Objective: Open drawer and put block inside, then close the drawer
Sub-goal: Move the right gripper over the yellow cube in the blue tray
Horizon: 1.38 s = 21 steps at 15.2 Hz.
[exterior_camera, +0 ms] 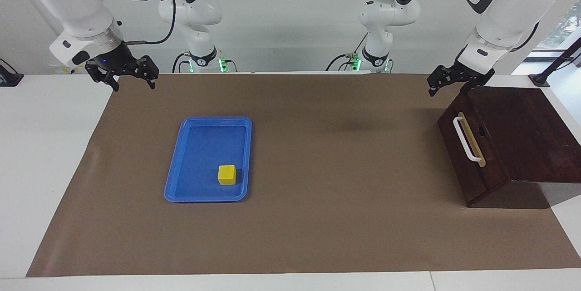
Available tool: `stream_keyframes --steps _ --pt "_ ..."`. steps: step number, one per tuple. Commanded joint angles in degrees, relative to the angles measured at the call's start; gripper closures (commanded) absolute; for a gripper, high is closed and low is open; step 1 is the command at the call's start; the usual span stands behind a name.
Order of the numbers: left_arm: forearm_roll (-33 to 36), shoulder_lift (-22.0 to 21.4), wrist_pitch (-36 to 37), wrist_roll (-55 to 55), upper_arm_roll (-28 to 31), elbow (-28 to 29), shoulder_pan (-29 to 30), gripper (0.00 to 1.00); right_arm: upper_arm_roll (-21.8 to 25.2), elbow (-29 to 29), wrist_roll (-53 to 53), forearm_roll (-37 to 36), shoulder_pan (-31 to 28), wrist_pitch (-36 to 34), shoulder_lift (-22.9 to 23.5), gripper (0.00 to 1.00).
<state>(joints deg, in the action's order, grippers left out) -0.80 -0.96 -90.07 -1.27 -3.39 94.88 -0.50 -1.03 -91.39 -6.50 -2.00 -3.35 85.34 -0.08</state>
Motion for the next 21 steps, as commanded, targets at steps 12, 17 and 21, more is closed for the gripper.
stream_keyframes --steps 12,17,21 --pt "0.1 -0.9 0.8 -0.6 0.5 0.3 -0.5 0.00 -0.7 -1.0 -1.1 -0.2 -0.9 1.6 -1.1 0.00" --pt "0.1 -0.8 0.8 -0.6 0.5 0.3 -0.5 0.00 -0.5 -2.5 18.9 7.3 -1.3 2.3 -0.5 0.00" --pt "0.1 -0.9 0.8 -0.6 0.5 0.3 -0.5 0.00 -0.3 -2.5 41.7 17.9 -2.1 3.4 4.6 0.00"
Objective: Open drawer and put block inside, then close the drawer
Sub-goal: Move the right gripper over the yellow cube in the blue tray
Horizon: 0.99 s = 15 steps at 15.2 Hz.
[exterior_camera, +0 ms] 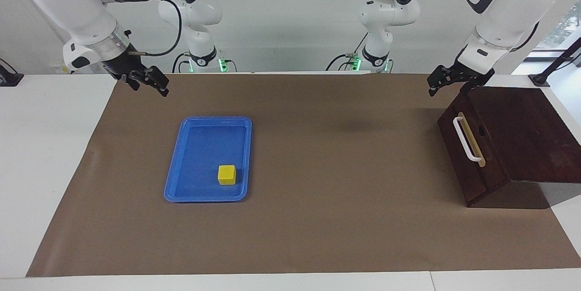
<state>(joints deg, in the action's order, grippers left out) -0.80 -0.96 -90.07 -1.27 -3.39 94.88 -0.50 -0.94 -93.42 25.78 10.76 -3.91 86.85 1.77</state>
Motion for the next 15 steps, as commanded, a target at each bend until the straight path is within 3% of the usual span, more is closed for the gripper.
stream_keyframes --steps 1,5,7,10,15 --pt "0.1 -0.8 0.8 -0.6 0.5 0.3 -0.5 0.00 -0.3 -0.4 14.6 8.2 -1.6 3.3 4.0 0.00" --pt "0.1 -0.8 0.8 -0.6 0.5 0.3 -0.5 0.00 -0.4 -1.3 31.0 15.1 -1.1 8.9 9.1 0.00" --pt "0.1 -0.8 0.8 -0.6 0.5 0.3 -0.5 0.00 -0.3 -5.3 36.4 20.7 -0.7 14.3 9.3 0.00" --pt "0.1 -0.8 0.8 -0.6 0.5 0.3 -0.5 0.00 -0.4 -8.1 40.0 26.3 -0.3 18.2 11.2 0.00" --pt "0.1 -0.8 0.8 -0.6 0.5 0.3 -0.5 0.00 -0.4 -4.4 40.8 33.2 -0.3 19.0 20.1 0.00"
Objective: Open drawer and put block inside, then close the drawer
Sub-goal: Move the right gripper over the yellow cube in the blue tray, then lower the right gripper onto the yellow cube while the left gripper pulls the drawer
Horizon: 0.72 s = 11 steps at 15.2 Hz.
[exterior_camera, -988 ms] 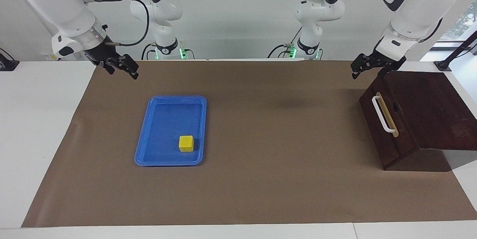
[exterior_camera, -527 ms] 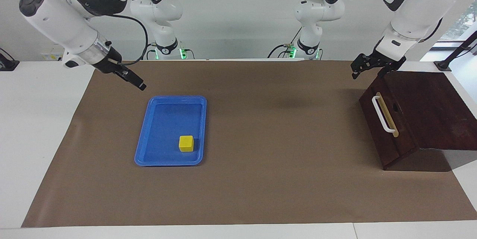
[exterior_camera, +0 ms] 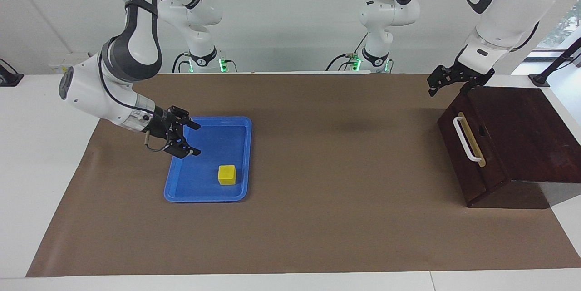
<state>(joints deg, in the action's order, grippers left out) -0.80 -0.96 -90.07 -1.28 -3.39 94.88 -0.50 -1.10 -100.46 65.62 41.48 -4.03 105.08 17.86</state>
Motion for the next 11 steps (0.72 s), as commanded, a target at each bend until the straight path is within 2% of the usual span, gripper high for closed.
stream_keyframes --steps 1,5,11 --pt "0.1 -0.9 0.8 -0.6 0.5 0.3 -0.5 0.00 -0.5 3.0 1.0 2.9 0.4 2.5 5.2 0.00" --pt "0.1 -0.8 0.8 -0.6 0.5 0.3 -0.5 0.00 -0.5 2.7 0.7 5.4 2.7 9.7 8.9 0.00" --pt "0.4 -0.7 -1.2 -0.8 0.5 0.6 -1.2 0.00 -0.6 2.5 -1.4 8.1 4.1 14.0 11.9 0.00"
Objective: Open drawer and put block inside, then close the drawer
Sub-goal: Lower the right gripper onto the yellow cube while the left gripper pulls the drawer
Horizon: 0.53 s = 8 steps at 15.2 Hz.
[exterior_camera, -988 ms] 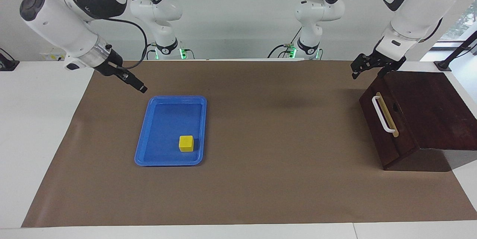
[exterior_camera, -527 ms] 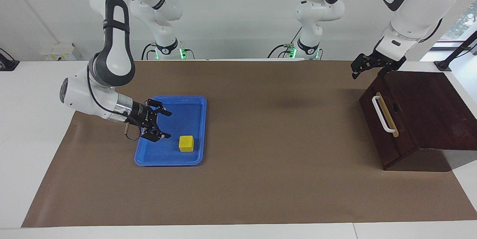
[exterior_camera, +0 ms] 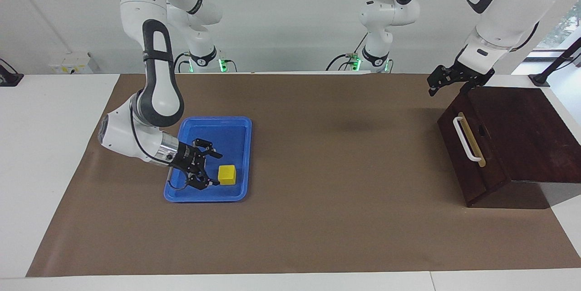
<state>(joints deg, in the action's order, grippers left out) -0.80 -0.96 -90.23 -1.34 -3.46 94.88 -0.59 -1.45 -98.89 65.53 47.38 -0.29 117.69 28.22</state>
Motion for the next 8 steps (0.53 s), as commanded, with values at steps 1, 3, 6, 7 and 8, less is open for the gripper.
stream_keyframes --steps 1,3,6,7,8 --pt "1.8 -1.1 -3.4 -1.6 0.5 2.1 -1.2 0.00 -0.2 1.0 -1.8 2.2 0.3 1.3 1.8 0.00" --pt "6.5 -2.0 -4.7 -2.4 0.1 3.8 -2.6 0.00 -0.2 0.7 -2.6 2.3 0.4 1.6 2.1 0.00" --pt "6.7 -1.9 -5.6 -2.9 0.2 3.9 -2.3 0.00 -0.1 0.6 -2.8 2.2 0.6 1.6 2.3 0.00" --pt "7.0 -2.0 -8.0 -2.7 0.1 4.7 -2.2 0.00 -0.1 0.5 -3.5 2.2 0.6 1.4 2.3 0.00" --pt "7.8 -2.0 -10.3 -2.9 0.2 6.3 -2.5 0.00 -0.1 -0.1 -4.1 2.2 0.6 1.4 2.3 0.00"
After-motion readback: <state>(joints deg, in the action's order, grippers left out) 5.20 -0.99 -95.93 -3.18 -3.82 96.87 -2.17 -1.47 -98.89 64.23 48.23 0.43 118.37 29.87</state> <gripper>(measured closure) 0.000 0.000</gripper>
